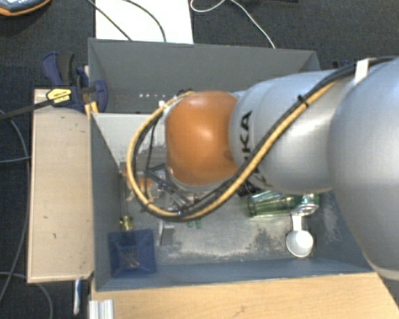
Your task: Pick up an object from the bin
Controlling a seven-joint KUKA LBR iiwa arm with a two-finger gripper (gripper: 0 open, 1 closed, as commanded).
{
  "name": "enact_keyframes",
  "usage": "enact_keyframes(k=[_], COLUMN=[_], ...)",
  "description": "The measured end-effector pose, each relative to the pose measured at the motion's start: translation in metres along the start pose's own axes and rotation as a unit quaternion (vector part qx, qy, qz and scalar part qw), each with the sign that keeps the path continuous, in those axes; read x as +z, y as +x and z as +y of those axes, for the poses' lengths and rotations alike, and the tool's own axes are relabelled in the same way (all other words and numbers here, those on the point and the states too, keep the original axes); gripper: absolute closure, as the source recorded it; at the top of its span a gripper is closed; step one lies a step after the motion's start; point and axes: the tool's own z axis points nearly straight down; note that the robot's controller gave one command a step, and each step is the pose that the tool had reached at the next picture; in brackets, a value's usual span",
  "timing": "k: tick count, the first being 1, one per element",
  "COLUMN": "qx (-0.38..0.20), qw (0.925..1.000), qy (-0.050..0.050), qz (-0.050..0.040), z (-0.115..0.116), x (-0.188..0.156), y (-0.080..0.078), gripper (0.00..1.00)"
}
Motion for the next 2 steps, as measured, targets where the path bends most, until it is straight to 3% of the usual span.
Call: enact_keyframes(k=[1, 2], qx=[0.003, 0.007], qw=[1.0000, 1.0000], qy=[-0.001, -0.001], qz=[-0.0038, -0.0008], z=[-0.001, 0.013], x=[-0.004, 0.091], y=[-0.002, -0.080], gripper=[0.00, 0.00])
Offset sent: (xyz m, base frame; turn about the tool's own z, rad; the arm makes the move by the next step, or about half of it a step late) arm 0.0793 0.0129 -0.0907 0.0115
